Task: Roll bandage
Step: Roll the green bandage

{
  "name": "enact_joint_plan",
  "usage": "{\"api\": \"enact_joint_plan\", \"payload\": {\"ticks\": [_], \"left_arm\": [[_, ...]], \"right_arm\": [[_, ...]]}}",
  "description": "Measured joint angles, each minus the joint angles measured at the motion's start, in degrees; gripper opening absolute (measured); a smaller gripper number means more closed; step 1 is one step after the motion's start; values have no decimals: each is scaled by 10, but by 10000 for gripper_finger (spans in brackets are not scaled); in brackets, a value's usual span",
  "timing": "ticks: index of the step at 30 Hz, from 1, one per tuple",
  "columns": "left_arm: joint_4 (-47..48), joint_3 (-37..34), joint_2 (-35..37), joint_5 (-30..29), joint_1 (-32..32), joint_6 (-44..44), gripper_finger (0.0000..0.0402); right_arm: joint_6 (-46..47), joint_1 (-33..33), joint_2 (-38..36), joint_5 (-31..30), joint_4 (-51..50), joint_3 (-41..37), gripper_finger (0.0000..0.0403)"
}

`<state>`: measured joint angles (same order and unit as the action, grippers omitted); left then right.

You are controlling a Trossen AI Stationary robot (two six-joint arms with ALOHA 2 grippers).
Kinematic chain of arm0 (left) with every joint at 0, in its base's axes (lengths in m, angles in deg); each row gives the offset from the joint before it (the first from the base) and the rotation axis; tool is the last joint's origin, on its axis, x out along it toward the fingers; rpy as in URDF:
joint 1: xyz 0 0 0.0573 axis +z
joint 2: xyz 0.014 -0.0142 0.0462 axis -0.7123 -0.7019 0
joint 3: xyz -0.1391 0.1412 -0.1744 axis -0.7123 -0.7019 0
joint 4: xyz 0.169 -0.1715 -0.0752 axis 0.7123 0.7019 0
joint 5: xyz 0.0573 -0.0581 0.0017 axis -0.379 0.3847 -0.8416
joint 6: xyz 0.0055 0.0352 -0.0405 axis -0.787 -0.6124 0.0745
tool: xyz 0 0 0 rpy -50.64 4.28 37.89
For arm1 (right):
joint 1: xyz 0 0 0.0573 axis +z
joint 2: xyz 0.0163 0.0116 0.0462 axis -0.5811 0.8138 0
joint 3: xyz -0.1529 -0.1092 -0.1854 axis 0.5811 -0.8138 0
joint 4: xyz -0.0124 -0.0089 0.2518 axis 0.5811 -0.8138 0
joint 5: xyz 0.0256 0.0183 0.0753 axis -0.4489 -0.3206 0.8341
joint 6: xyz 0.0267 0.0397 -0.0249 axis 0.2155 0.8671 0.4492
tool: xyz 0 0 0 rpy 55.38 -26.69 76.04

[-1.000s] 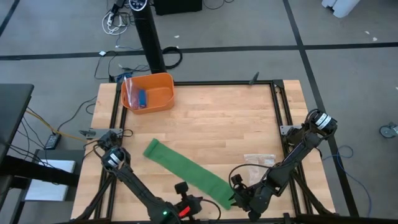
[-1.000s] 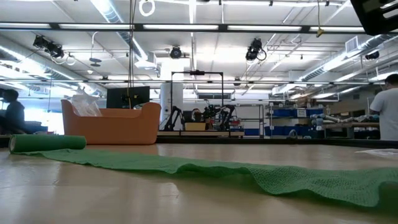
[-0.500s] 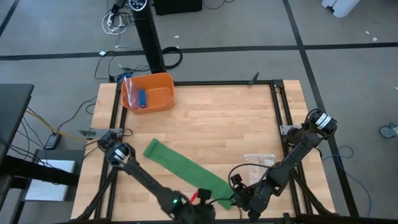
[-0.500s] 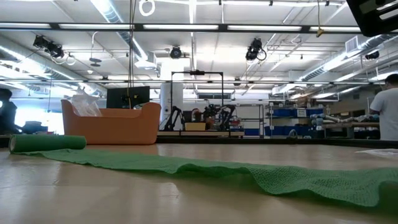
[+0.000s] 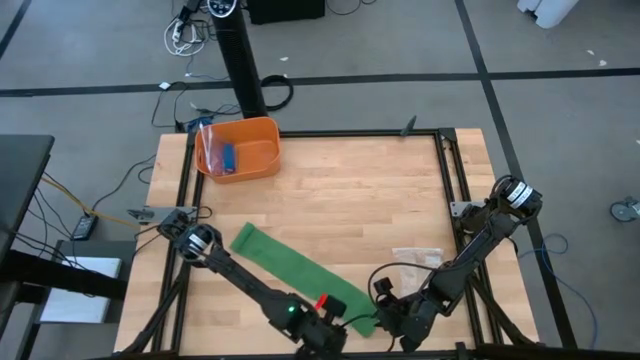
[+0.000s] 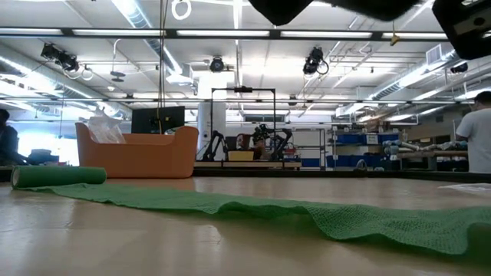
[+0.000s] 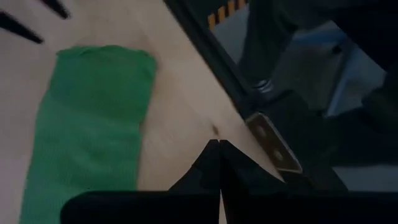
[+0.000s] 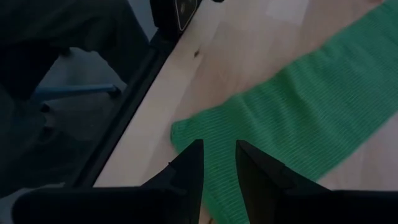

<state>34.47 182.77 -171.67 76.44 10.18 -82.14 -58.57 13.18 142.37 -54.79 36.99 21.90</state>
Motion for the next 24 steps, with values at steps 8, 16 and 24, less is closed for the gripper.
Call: {"api": "enact_joint_plan", "payload": {"ticks": [8,16,24], "left_arm": [[-24,-1,22,20,16,-56,3],[-47,-11,116,-4,23,-89,4],[-398,-327,264,-7,37,-69,4]], "right_arm": [[8,2,0,0,-5,0,93],[5,3,0,0,-6,0,93],[1,3,0,1,-9,0,93]]}}
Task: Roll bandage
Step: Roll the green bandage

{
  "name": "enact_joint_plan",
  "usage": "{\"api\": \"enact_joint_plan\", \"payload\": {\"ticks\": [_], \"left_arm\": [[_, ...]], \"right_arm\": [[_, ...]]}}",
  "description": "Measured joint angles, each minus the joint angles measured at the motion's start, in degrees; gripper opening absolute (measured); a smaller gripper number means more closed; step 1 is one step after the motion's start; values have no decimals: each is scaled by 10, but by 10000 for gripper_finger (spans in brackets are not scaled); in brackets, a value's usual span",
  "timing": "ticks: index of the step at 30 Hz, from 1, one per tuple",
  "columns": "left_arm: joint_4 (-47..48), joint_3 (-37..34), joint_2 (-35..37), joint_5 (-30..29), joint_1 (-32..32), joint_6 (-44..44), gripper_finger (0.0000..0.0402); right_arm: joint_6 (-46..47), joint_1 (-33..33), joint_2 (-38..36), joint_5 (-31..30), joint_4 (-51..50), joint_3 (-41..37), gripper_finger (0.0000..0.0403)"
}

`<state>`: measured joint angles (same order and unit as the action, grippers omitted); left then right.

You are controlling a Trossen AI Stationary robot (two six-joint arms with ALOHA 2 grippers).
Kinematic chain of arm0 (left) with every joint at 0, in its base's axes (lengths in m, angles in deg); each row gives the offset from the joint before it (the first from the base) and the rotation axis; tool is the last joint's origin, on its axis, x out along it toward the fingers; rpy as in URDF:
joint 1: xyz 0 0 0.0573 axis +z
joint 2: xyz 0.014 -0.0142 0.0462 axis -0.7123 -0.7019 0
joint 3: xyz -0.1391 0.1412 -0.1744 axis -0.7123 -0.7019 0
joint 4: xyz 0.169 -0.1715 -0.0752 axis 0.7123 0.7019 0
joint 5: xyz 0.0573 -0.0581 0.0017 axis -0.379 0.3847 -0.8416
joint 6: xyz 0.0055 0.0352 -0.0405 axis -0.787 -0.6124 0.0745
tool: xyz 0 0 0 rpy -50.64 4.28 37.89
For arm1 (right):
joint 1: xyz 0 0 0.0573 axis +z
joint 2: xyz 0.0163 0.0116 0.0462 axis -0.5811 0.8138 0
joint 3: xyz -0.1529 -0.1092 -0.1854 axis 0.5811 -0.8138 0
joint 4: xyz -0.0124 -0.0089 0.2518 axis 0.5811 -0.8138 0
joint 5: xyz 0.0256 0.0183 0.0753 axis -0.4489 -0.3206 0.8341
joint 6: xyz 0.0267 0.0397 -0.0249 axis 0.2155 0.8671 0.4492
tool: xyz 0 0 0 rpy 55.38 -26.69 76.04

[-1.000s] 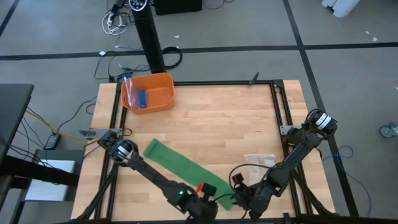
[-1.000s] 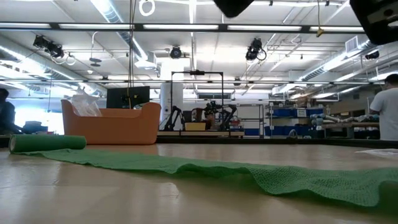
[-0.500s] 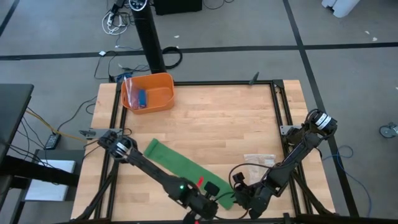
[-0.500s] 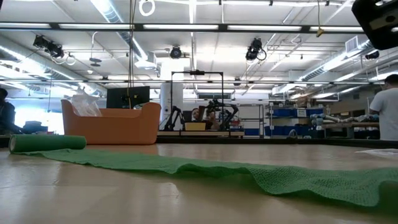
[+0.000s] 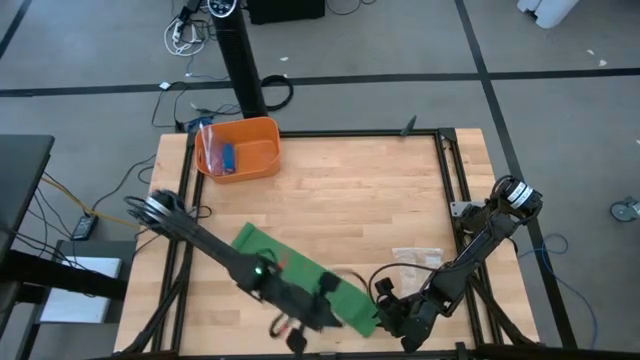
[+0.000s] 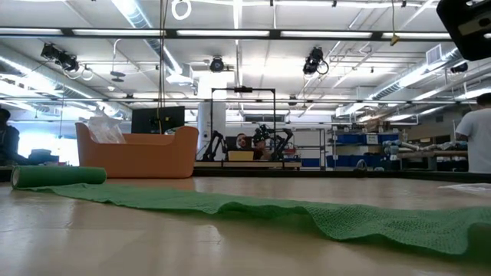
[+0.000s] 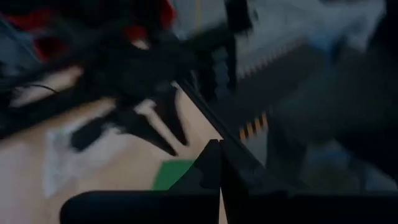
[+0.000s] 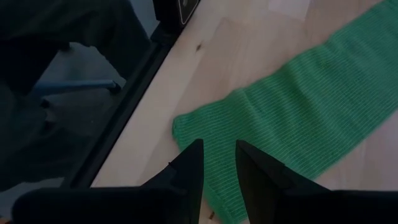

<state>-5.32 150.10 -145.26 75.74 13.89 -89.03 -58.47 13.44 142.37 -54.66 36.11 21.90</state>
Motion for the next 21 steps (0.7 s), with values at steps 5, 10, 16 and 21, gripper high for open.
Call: {"api": "enact_joint_plan", "payload": {"ticks": [5,10,16,21], "left_arm": [[-222,-214,124,-69,-1,36,4],[-278,-371,227,-183,-11,106,4],[-357,-487,272,-206,-3,254,8],[-337,-502,272,-240,-2,305,28]], "right_arm": [[-1,-5,0,6,0,0,93],[-1,-33,0,11,-1,0,93],[-11,-81,0,29,0,0,93],[-29,-130,0,51,18,-8,93]]}}
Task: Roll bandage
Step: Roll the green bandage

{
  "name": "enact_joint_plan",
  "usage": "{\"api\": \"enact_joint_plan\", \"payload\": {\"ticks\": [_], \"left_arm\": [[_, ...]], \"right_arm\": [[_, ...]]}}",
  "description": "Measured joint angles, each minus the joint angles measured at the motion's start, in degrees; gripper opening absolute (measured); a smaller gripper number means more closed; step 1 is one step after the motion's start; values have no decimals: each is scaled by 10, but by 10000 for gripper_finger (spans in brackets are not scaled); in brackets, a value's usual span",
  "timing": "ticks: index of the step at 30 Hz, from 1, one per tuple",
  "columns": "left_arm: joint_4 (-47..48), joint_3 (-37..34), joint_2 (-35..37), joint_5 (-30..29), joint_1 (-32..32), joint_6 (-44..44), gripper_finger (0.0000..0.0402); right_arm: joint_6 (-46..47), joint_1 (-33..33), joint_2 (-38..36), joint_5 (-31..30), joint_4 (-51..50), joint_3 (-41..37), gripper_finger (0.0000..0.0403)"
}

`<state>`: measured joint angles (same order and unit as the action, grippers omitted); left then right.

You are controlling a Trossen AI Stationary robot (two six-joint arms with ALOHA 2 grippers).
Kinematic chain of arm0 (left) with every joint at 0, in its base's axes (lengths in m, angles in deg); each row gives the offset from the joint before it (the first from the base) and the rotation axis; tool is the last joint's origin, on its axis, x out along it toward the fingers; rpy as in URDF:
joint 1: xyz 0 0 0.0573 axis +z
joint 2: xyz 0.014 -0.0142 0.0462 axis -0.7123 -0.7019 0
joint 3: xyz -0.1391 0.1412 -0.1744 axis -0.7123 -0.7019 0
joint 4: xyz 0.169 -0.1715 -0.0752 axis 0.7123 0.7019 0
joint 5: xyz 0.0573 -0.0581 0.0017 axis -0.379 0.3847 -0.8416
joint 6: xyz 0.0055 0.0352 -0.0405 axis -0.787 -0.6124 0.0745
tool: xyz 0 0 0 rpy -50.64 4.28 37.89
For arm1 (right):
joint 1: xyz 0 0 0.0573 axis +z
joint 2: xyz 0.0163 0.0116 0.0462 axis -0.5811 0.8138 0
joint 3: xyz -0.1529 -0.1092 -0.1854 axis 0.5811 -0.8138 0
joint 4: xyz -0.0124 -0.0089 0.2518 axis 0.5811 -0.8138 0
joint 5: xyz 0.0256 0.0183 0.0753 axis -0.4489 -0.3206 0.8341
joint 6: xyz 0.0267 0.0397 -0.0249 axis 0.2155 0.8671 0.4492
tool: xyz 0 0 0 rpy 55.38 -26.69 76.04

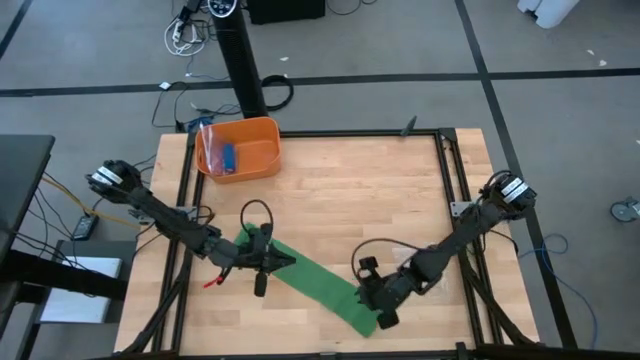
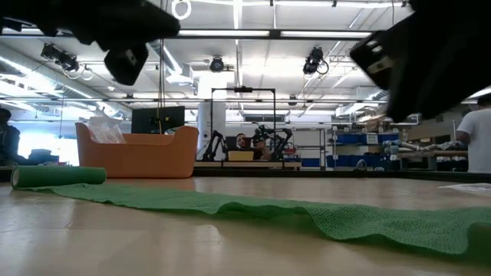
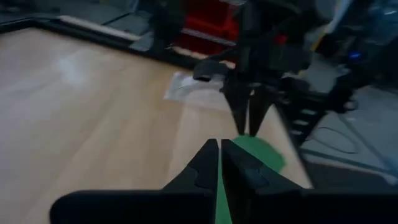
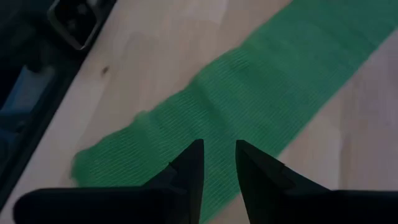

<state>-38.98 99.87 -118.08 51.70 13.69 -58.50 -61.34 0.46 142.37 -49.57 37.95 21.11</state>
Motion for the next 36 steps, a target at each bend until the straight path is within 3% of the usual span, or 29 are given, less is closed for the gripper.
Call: {"api": "enact_joint_plan", "payload": {"ticks": [7,13,16,20,25,31,36], "left_arm": [[72,0,0,-66,-61,73,24],[182,2,0,-136,-124,214,20],[295,24,-1,-138,-148,287,20],[523,84,-1,-139,-173,376,20],[725,137,-11,-111,-198,501,20],[811,145,-39,-46,-230,695,20],[897,146,-70,29,-248,778,20]], "right_arm": [[-5,-49,0,53,144,-65,78],[-5,-75,0,58,315,-131,64],[-6,-86,0,59,372,-156,60],[-6,-100,0,62,403,-175,59],[-10,-105,0,63,409,-179,65],[-17,-104,0,63,408,-179,74],[-23,-104,0,63,408,-179,80]]}}
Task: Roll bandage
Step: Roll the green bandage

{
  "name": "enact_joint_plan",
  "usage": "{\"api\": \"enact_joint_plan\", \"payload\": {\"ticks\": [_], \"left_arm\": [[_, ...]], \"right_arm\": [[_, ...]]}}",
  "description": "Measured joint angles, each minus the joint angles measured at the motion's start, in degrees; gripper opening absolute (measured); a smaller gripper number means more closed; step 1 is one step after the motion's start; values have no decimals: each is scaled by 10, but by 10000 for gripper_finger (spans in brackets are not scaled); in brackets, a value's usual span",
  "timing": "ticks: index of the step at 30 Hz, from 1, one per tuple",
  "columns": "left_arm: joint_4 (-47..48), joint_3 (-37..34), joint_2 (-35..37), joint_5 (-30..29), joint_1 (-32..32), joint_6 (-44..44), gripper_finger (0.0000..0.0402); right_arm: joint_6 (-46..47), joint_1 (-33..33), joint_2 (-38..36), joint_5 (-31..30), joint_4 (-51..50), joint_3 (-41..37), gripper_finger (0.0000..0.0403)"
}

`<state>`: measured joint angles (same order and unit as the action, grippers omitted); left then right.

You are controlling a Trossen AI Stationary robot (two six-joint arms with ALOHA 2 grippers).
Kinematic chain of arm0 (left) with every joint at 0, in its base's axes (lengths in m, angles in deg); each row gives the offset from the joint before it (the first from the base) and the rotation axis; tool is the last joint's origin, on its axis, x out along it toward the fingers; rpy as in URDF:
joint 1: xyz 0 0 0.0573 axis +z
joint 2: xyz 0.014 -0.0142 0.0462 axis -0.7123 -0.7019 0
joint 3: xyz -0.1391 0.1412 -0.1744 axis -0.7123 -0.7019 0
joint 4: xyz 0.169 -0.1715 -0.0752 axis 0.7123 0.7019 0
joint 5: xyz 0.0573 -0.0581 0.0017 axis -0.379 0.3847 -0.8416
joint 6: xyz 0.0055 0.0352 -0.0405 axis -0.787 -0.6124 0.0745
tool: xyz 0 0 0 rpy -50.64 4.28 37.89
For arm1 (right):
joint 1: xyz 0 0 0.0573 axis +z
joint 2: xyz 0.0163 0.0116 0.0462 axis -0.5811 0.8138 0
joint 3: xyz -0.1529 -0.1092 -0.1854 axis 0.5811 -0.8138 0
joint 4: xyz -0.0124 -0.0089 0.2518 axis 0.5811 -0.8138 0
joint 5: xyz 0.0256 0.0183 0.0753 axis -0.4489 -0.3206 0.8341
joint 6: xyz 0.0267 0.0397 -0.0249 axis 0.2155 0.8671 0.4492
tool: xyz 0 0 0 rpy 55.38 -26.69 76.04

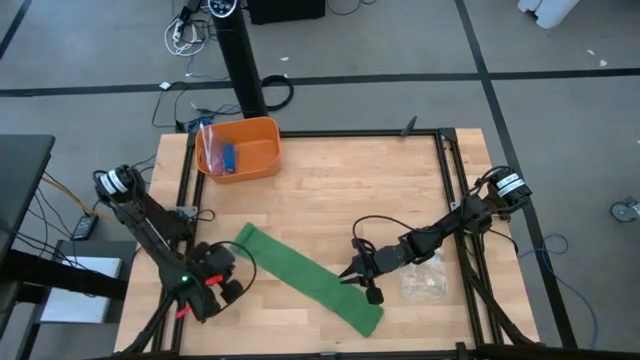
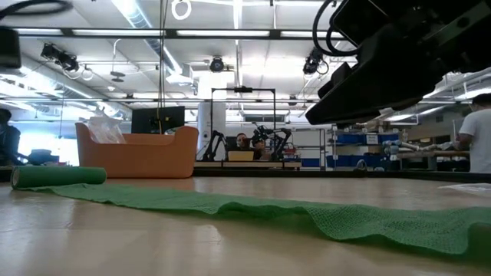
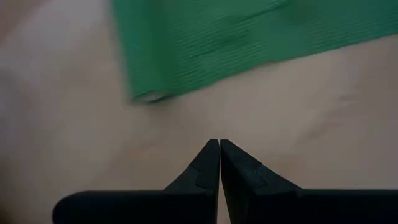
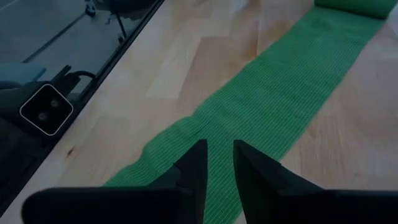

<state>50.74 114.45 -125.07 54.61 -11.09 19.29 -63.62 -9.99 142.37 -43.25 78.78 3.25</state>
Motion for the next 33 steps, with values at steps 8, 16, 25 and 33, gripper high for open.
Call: {"api": "enact_joint_plan", "payload": {"ticks": [8,16,25,33], "left_arm": [[107,0,-72,-14,-13,51,21],[88,0,-111,-64,-36,29,33],[108,-1,-148,-73,-57,20,68],[98,-1,-176,-118,-58,20,93]], "right_arm": [[-10,2,0,-1,2,0,82],[-16,2,0,-1,3,0,81],[-24,2,0,-1,4,0,82],[-25,2,0,-1,4,0,80]]}}
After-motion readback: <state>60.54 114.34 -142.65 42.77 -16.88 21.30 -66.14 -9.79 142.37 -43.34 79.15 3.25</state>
